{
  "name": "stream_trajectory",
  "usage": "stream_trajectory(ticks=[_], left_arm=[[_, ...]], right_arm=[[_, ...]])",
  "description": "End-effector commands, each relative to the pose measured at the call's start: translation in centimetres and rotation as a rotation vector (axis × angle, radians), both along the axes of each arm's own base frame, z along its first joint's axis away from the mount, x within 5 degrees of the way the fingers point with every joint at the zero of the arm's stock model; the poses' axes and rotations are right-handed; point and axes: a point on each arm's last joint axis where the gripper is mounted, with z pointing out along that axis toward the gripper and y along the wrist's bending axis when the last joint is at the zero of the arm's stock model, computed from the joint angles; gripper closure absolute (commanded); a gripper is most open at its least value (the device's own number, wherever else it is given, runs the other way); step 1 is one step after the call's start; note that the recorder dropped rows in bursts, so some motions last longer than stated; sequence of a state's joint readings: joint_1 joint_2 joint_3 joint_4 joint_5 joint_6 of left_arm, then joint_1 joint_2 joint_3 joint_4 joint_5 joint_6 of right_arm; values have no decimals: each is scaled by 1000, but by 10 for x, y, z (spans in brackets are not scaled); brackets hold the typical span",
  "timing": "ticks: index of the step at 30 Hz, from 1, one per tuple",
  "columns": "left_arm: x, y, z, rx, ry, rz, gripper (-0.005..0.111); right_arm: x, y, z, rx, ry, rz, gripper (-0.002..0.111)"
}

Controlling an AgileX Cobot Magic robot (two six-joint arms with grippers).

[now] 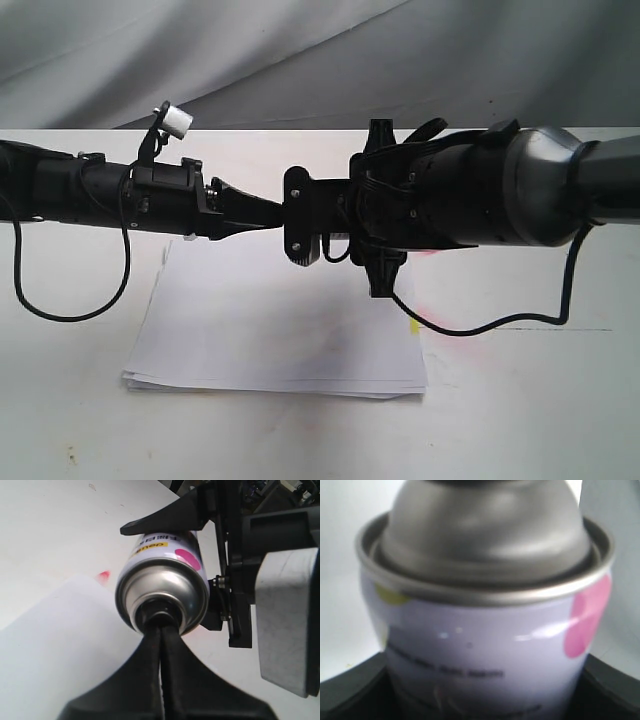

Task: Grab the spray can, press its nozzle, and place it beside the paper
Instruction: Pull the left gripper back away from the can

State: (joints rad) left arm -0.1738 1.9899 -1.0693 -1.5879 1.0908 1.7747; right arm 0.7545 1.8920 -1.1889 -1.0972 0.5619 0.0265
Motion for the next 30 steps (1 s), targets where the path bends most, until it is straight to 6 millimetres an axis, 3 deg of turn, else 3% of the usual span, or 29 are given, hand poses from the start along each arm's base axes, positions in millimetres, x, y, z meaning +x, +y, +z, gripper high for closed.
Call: stream_trajectory(ticks=[1,18,21,25,30], left_arm=[[0,-7,2,-26,-7,-10,107],[-2,-3,6,5,-50,-42,107],[-3,8,21,21,-92,-33,107],[-4,37,43,64,-120,13,107],[-15,71,51,41,-137,136,107]], right_arm=[[-1,11,10,70,-26,76,108],[-1,11,10,70,-26,76,108],[-1,10,10,69,-26,75,108],[-1,10,10,66,-26,72,108],[-1,10,10,66,-26,72,108]])
